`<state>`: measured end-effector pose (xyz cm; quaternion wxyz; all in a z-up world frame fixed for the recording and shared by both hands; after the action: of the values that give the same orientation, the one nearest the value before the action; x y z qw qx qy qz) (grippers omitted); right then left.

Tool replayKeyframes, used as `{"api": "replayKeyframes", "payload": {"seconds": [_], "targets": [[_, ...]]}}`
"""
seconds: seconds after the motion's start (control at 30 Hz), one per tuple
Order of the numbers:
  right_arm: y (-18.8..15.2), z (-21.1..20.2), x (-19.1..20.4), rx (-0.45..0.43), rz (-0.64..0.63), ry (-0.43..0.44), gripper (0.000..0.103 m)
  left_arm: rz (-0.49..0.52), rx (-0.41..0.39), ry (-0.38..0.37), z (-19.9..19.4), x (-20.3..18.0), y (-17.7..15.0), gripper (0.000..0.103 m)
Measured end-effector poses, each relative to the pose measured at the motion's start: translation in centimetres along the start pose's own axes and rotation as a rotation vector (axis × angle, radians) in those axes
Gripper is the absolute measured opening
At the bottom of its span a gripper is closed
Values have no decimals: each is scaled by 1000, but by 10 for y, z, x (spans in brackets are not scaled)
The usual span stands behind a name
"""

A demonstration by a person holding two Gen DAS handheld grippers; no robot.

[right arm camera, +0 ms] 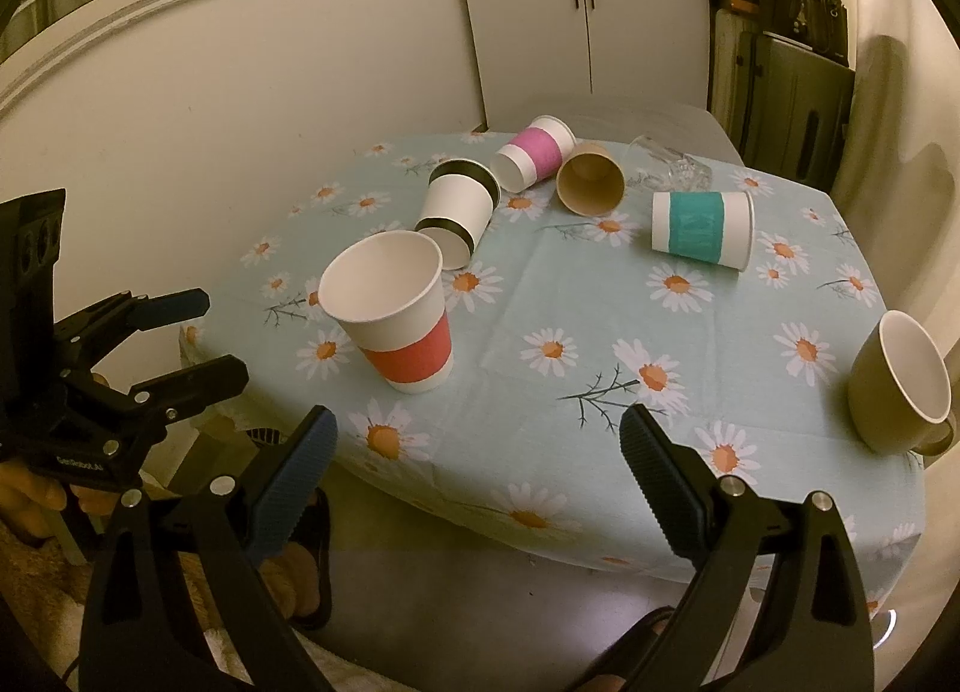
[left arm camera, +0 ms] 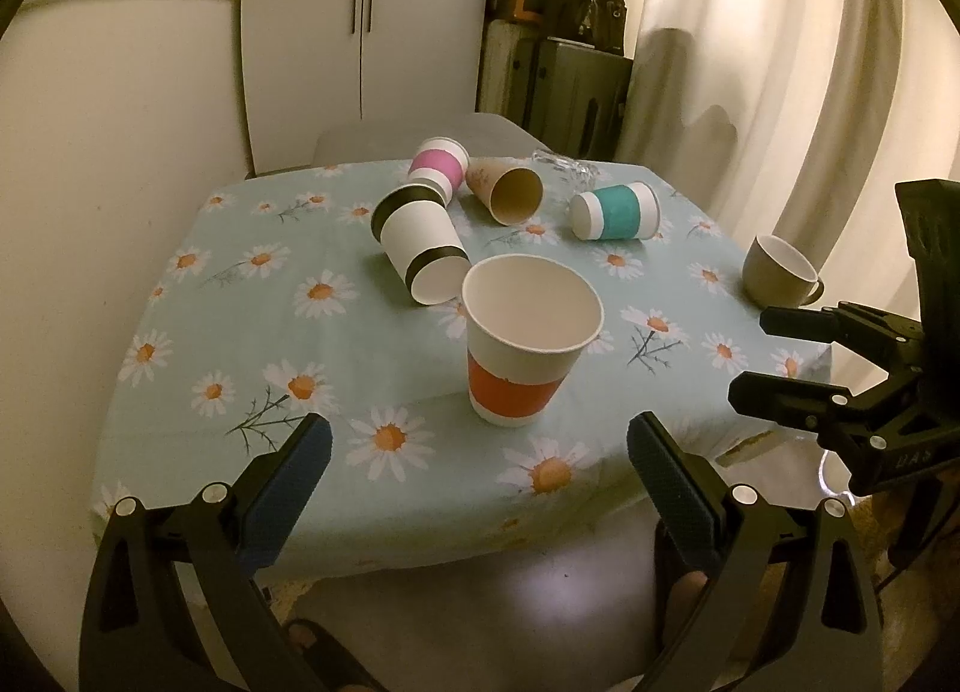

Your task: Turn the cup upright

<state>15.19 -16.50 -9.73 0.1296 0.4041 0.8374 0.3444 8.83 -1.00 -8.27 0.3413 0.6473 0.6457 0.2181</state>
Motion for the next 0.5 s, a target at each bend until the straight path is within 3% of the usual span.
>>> {"api": "replayKeyframes", "payload": {"seconds": [0.5], "targets": [[0, 2, 1, 1, 3, -4, 94, 3, 6, -5, 0, -1, -2, 96]]}}
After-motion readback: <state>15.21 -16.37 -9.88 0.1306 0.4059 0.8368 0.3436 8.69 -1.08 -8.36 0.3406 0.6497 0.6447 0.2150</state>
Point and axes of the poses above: each gripper's, at about its wrist camera, not at the fingertips, and z roughly the way its jaws point, x to its left, y to its top, the point moved 10 cm from there along z, roughly the way its jaws point, and after that the axes turned 7 degrees about -y, right-handed, at the moved point
